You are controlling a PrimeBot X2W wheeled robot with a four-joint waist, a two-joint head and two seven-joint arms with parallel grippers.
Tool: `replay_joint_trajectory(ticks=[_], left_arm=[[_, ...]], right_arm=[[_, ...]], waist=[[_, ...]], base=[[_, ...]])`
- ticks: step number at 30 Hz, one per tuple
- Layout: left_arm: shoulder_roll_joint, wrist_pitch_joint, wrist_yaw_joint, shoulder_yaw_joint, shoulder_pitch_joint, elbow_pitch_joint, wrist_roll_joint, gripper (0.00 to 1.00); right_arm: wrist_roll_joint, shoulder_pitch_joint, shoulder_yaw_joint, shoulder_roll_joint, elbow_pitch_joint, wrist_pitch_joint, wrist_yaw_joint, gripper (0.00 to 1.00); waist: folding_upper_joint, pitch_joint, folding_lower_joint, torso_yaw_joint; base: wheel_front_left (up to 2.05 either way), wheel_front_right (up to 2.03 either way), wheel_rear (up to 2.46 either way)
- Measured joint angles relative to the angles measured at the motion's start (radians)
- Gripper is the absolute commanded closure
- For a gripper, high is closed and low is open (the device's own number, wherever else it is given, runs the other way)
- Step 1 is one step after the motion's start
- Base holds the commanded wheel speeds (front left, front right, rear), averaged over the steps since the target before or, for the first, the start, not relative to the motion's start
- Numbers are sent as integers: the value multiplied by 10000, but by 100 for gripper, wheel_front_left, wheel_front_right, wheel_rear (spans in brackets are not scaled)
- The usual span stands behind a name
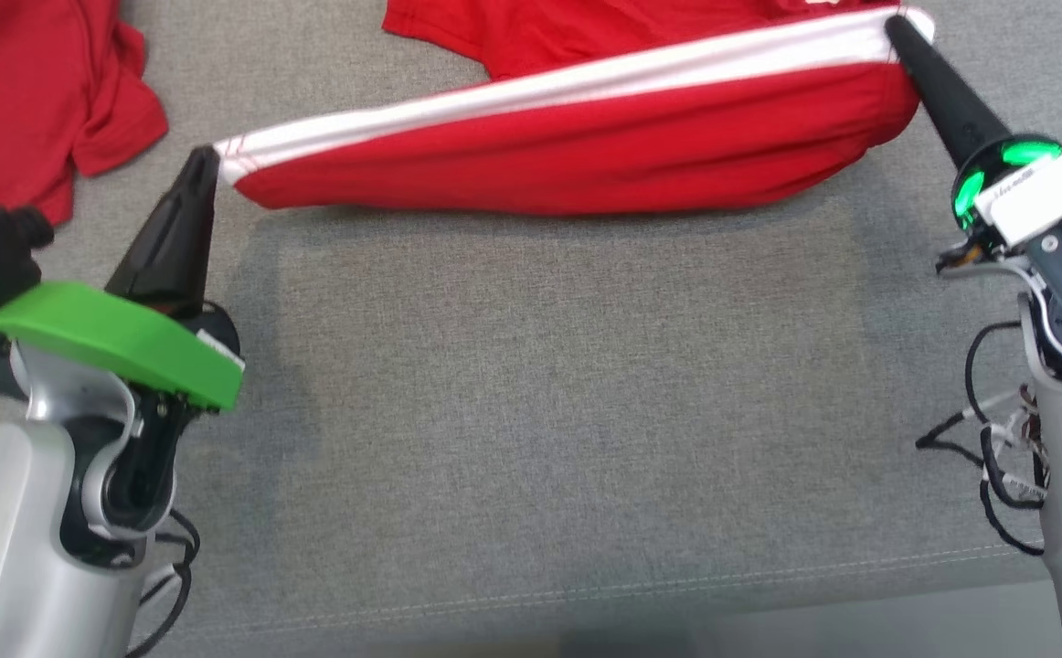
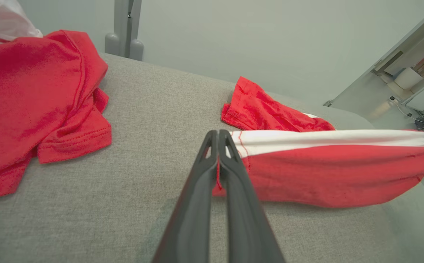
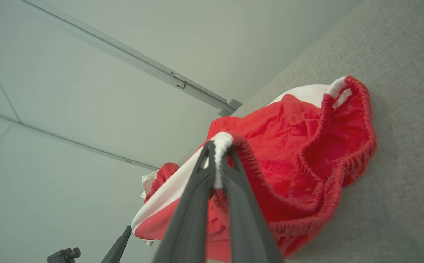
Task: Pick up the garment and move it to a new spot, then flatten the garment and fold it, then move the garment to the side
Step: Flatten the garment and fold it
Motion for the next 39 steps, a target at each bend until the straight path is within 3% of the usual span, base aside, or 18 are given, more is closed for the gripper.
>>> replay_joint_trajectory(ticks=[7,16,26,33,39], left_arm=[[-12,-575,35,418,1737,-385,-176,100],[-255,-895,61,449,3671,-1262,-608,100],[-221,-1009,119,228,4875,-2683,-318,100],[-174,-1170,190,596,5743,-3574,-153,100],[253,-1120,265,951,5828,-4107,-63,100]], right_arm=[[487,1572,48,71,-642,232,481,100],[786,3362,-255,-123,-1231,426,456,100],[834,5850,-1003,-593,-1931,598,165,100],[1081,6752,-888,-357,-2452,717,109,100],[1289,6779,-696,82,-2930,639,205,100]], waist=[[0,-692,0,-139],[0,-1596,0,-533],[0,-2136,-1,-667],[0,-2049,-1,-422],[0,-1744,-1,-538]], base=[[0,0,0],[0,0,0],[0,0,0],[0,0,0],[0,0,0]])
